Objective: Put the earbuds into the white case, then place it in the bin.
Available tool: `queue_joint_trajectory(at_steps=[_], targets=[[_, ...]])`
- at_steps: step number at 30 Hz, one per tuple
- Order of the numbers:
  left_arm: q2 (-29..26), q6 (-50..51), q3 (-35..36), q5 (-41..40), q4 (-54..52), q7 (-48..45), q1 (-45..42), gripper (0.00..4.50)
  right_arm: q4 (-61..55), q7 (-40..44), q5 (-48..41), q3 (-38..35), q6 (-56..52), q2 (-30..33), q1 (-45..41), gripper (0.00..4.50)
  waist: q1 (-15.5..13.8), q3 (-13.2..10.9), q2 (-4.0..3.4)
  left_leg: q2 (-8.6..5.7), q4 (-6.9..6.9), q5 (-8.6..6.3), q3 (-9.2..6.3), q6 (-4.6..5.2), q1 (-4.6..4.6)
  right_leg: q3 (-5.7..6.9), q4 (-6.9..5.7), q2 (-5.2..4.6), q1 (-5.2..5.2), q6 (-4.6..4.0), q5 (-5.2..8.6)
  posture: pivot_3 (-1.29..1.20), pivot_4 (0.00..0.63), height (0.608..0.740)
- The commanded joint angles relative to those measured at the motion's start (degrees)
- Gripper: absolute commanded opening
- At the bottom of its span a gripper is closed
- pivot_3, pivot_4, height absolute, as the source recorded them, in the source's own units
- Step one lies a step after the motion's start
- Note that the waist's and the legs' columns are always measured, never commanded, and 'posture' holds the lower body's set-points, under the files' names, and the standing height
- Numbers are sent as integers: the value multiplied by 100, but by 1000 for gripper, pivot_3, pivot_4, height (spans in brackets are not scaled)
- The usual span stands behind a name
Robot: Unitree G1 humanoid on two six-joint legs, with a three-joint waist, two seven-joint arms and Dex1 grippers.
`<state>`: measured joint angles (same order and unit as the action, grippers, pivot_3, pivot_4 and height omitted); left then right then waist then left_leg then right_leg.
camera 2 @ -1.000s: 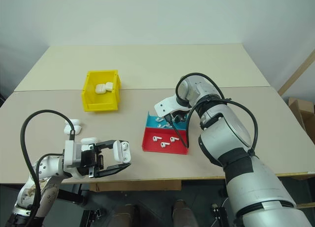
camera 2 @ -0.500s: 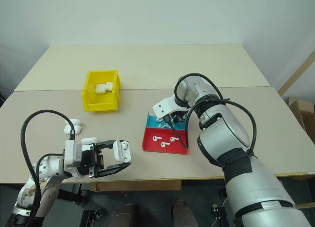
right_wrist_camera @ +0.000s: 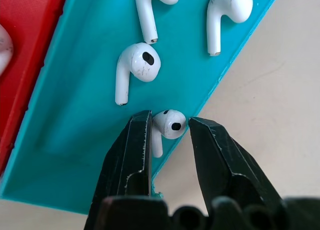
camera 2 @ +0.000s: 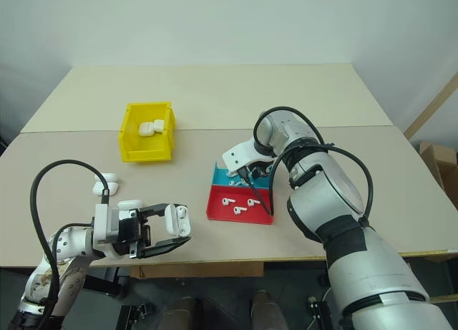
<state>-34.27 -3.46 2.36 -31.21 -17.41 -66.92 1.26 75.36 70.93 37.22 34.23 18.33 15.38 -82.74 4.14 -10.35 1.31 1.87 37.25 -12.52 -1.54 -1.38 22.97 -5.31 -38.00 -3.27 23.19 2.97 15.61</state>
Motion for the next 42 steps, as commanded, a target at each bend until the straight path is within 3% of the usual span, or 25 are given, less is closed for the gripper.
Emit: queue_joint_trajectory(at_steps=[1, 13, 18, 28, 32, 37, 39, 42], targets=[[-30, -55, 7, -16, -237, -4, -1, 2783, -7, -5, 14, 2, -53, 39, -67, 1526, 0, 0, 0, 0, 0, 0, 0, 0, 0, 0, 0, 0, 0, 0, 0, 0, 150, 740], [-28, -44, 9, -7, -243, 10, 8, 2783, 9, 138, 1, -1, -139, 23, -60, 1526, -3, 0, 0, 0, 0, 0, 0, 0, 0, 0, 0, 0, -1, 0, 0, 0, 150, 740], [-31, -31, 14, -8, -255, 20, 14, 2783, -6, 130, -1, 3, -141, 35, -31, 624, -3, 0, 0, 0, 0, 0, 0, 0, -2, 1, 0, 0, -3, 0, 0, 0, 150, 740], [-1, -21, 20, -30, -288, 34, -4, 2783, -55, 51, -70, -65, -136, 72, -64, 625, -3, 0, 0, 0, 0, 0, -1, 0, -3, 0, 0, 0, -3, 0, 0, 0, 150, 740], [52, 53, 37, -147, -342, 91, -89, 2783, -311, 264, -537, -541, -136, 289, -277, 625, -4, -1, 0, -1, 0, 0, -1, 0, 0, 1, 1, 0, -1, 0, 0, 0, 150, 740], [92, 152, 6, -266, -376, 91, -249, 2783, -1500, 896, -1784, -1691, -941, 868, -266, 625, -16, -7, -4, 0, 0, 0, -2, 0, 9, 2, 3, -2, 3, 0, 0, 0, 150, 740], [132, 148, -14, -330, -334, 24, -358, 2783, -2687, 1031, -2434, -2279, -1635, 1180, 130, 625, -27, -7, -4, 0, 0, 0, -5, 0, 11, 4, 3, -2, 3, 0, 0, 0, 150, 740], [167, 246, -60, -448, -321, 2, -562, 2783, -5198, 1020, -3464, -3220, -3564, 1595, 1119, 625, -76, -6, -2, -1, 1, 0, -12, 0, 14, 12, 9, -3, -4, 1, 0, 0, 150, 740]])
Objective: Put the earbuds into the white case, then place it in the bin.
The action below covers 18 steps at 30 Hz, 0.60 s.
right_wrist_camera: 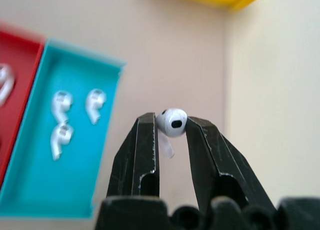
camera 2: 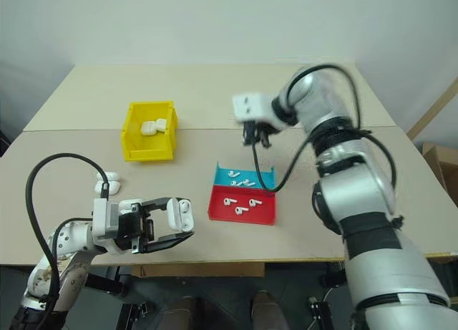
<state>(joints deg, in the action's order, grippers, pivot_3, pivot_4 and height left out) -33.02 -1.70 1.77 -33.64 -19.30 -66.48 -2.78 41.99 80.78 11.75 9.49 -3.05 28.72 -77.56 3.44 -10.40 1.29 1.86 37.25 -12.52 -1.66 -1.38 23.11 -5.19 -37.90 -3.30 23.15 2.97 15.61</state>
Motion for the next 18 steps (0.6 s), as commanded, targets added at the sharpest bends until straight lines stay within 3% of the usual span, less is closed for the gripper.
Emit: queue_joint_trajectory(at_steps=[1, 4, 7, 12, 18], targets=[[53, 84, -10, -239, -128, -60, -206, 2783, -2507, -28, -1162, -940, -1844, 344, 891, 625, -44, 1, 1, 0, 1, 0, -2, 0, 1, 3, 1, -1, -2, 0, 0, 0, 150, 740], [114, 274, -113, -385, -147, -98, -482, 2783, -5067, -400, -2188, -1841, -2737, 515, 2457, 625, -106, 0, 1, -2, 6, 0, -10, 0, 10, 9, 3, -2, -1, 1, 1, 0, 150, 740], [144, 386, -213, -445, -60, -224, -753, 2783, -6771, -943, -3256, -2481, -4096, 484, 3343, 625, -125, -2, -3, -3, 10, 0, -10, 1, 14, 10, 1, 0, 1, 2, 1, 0, 150, 740], [182, 681, -315, -543, 90, -341, -1208, 2783, -8070, -1843, -4816, -3147, -5266, 349, 4049, 625, -65, 1, -1, 5, 11, 1, 1, 1, -11, -2, -3, 13, -19, 3, 1, 0, 150, 740], [146, 1089, -401, -521, 102, -307, -1621, 2783, -8336, -2801, -6057, -3221, -5698, 332, 4120, 625, -74, 1, 0, 5, 11, 1, 4, 1, -10, -7, 3, 16, -19, 5, 2, 0, 150, 740]])
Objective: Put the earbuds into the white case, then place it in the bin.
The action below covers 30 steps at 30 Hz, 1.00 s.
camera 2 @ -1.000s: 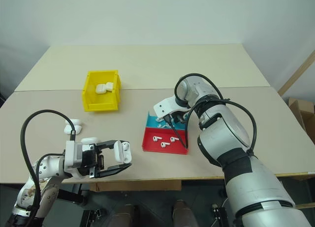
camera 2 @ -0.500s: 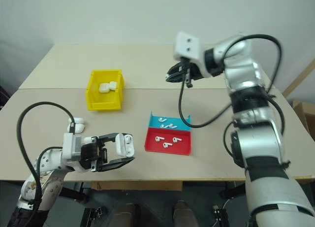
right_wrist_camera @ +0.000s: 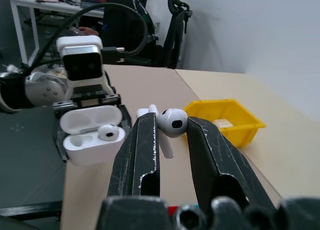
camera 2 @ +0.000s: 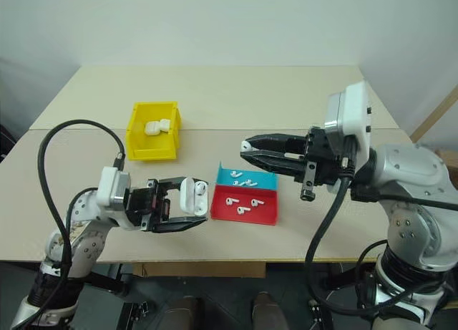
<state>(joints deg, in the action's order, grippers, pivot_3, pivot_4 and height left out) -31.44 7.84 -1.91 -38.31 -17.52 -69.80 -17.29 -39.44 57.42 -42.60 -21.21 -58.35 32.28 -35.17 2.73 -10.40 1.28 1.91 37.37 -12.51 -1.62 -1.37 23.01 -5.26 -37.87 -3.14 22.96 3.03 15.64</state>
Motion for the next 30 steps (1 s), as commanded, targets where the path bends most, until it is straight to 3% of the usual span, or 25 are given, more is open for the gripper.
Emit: queue_joint_trajectory(at_steps=[1, 12, 30], targets=[[-14, 198, -37, -50, -78, 47, -231, 2783, -204, -645, -864, -130, -229, -49, -134, 625, -6, 0, 0, 0, -1, 0, -1, 0, 4, 1, 3, 0, 2, 0, 0, 0, 150, 740], [25, 74, 1, 200, 504, -182, -527, 2783, -189, -1923, -2210, 459, -130, 70, -9, 625, -15, 0, 0, 1, 0, 0, -6, 1, 17, 5, 4, 1, 13, 0, 0, 0, 150, 740], [498, -312, 4, 420, 775, -228, -753, 2783, -5, -2520, -2622, 1247, 28, 432, 97, 625, -28, 0, 1, 1, 0, 0, -8, 1, 28, 8, 18, -1, 14, 0, -1, 0, 150, 740]])
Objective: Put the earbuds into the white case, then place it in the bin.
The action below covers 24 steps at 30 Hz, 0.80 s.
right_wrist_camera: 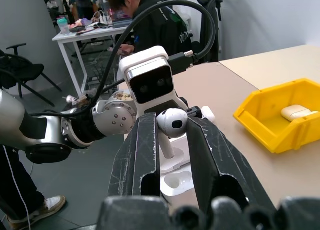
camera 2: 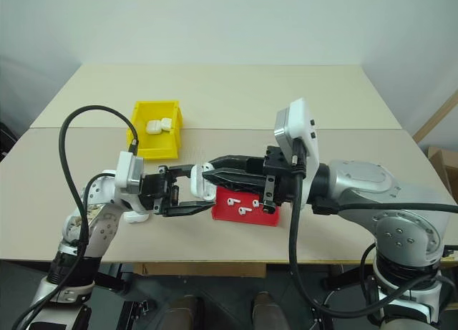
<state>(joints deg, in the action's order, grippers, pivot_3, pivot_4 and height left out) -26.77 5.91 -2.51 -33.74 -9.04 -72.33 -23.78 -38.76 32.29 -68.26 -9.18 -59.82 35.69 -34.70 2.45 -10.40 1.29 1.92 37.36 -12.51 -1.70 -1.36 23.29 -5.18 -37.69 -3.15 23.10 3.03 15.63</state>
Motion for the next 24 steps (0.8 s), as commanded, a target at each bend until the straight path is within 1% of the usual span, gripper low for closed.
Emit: queue_joint_trajectory(at_steps=[1, 24], targets=[[40, -113, 65, -31, -76, 36, -111, 2783, -62, -2, -35, 69, 190, 101, 69, 625, 0, 0, 0, 0, 0, 0, 0, 0, 0, 0, 0, 0, 0, 0, 0, 0, 150, 740], [79, -152, 64, 16, -110, 69, -87, 2783, -89, 258, 639, 640, 604, 275, 333, 625, 0, 0, 0, 0, 0, 0, -1, 0, 0, 0, 0, 1, 0, 1, 0, 0, 150, 740]])
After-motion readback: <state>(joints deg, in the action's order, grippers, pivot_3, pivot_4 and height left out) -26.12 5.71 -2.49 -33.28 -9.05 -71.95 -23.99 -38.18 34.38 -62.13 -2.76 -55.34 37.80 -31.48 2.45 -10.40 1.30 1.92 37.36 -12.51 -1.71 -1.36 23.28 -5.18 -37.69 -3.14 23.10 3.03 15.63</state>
